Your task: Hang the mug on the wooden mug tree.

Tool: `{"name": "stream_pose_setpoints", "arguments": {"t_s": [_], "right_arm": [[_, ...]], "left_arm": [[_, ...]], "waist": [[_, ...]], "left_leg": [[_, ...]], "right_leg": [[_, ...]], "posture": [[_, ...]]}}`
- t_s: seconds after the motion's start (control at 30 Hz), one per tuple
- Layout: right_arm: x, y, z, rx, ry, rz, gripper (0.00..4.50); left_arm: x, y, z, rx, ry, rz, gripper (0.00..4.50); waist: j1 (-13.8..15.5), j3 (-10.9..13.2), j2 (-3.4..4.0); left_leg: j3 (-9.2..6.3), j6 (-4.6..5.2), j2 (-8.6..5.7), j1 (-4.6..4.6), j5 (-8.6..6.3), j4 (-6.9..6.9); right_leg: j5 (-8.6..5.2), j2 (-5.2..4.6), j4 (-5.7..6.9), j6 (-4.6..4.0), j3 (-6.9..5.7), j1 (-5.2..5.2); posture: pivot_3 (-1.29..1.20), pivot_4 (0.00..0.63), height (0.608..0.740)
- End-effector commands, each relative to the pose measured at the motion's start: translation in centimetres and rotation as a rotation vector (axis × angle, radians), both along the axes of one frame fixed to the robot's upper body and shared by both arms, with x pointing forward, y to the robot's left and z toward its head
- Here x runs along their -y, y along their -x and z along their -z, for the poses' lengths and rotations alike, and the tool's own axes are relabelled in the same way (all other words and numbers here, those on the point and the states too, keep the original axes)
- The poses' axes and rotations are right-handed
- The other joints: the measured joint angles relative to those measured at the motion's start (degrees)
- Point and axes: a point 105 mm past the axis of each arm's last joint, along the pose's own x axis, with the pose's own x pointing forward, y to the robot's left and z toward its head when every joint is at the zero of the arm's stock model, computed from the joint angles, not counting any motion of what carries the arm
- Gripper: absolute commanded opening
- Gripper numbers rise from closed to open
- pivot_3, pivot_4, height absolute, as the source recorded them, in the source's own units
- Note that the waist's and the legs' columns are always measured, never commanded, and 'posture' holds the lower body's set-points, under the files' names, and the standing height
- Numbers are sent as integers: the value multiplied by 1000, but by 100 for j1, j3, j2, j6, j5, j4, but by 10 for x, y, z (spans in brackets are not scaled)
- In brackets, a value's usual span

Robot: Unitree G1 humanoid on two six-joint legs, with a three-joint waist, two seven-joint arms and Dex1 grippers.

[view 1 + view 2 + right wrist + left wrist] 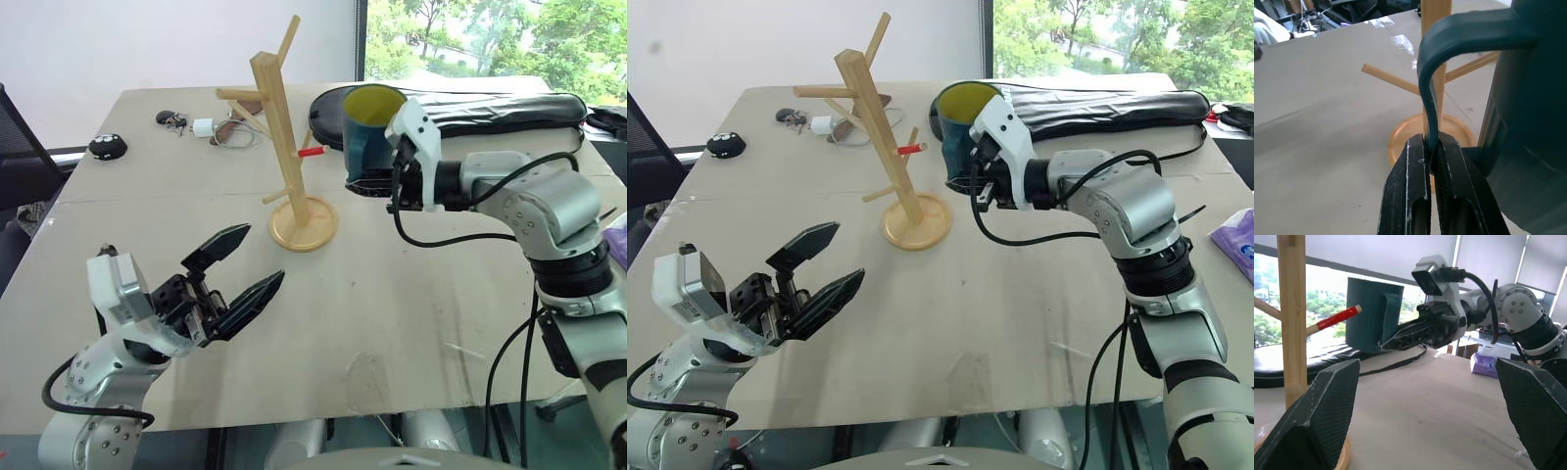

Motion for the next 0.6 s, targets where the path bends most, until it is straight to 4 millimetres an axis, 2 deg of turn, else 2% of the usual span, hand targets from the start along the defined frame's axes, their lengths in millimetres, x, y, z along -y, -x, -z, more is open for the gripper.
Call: {"name": "stream_pose_setpoints", "arguments": {"t_s": [0.03,0.27,0.47,0.6], "right_arm": [[-8,3,-18,71,-10,-40,50],[-21,2,-25,93,2,-79,50],[-28,-3,-29,105,21,-103,50],[-32,-6,-27,105,40,-114,50]], "left_arm": [[1,5,-12,52,0,-13,4500],[-7,2,-9,12,-3,-69,4500],[-22,1,-14,35,6,-110,4500],[-33,6,-6,22,-2,-108,4500]], "waist": [[-5,0,0],[-21,0,1],[-21,1,1],[-42,1,1]], "left_leg": [[0,0,0,0,0,0],[2,0,0,-1,0,-2],[3,0,0,-2,0,-2],[6,0,0,-3,0,-3]], "right_leg": [[0,0,1,0,0,0],[0,2,2,0,2,-7],[0,2,3,0,2,-8],[0,2,3,0,2,-18]], "posture": [[0,150,740],[0,150,740],[0,150,740],[0,150,740]]}}
